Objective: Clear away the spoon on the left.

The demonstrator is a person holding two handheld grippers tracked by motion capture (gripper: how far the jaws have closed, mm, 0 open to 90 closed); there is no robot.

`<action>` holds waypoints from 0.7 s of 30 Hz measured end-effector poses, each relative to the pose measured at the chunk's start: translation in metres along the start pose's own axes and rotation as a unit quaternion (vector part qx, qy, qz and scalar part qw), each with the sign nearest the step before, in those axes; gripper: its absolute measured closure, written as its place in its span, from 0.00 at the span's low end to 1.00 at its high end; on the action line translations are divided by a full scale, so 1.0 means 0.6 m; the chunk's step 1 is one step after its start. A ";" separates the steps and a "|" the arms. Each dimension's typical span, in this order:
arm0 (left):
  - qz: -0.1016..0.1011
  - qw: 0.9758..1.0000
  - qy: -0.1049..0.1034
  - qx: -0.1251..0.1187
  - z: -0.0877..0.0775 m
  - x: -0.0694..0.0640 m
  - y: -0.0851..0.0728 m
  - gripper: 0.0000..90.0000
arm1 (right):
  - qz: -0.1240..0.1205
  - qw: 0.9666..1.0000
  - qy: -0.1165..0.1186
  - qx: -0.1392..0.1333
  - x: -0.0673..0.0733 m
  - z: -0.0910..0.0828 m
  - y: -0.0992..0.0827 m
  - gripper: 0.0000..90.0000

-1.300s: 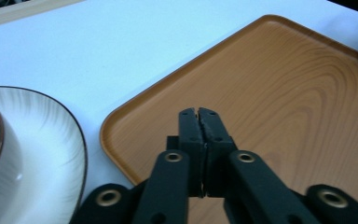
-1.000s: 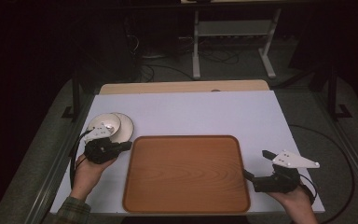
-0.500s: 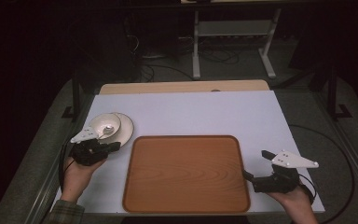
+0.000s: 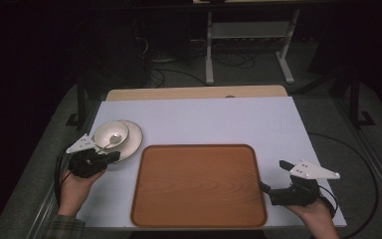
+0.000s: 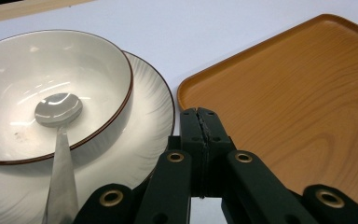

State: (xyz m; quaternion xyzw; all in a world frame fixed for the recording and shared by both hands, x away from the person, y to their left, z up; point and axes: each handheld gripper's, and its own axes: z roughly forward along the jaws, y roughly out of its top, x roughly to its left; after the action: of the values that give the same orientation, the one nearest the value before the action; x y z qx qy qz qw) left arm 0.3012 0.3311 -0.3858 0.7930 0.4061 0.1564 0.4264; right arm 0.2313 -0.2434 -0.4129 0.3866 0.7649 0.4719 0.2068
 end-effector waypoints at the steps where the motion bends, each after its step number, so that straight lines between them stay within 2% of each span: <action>1: -0.001 1.000 0.002 0.000 -0.001 0.001 -0.001 0.99 | 0.000 1.000 -0.001 0.000 0.000 0.000 0.000 0.02; 21: -0.025 0.999 0.024 -0.009 -0.025 0.029 -0.013 0.99 | 0.000 1.000 -0.002 0.002 0.000 0.000 0.000 0.02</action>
State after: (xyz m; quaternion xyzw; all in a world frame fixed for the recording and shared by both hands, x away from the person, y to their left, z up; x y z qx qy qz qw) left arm 0.2991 0.3555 -0.3850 0.7748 0.4343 0.1687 0.4273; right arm 0.2313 -0.2436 -0.4130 0.3876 0.7653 0.4700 0.2076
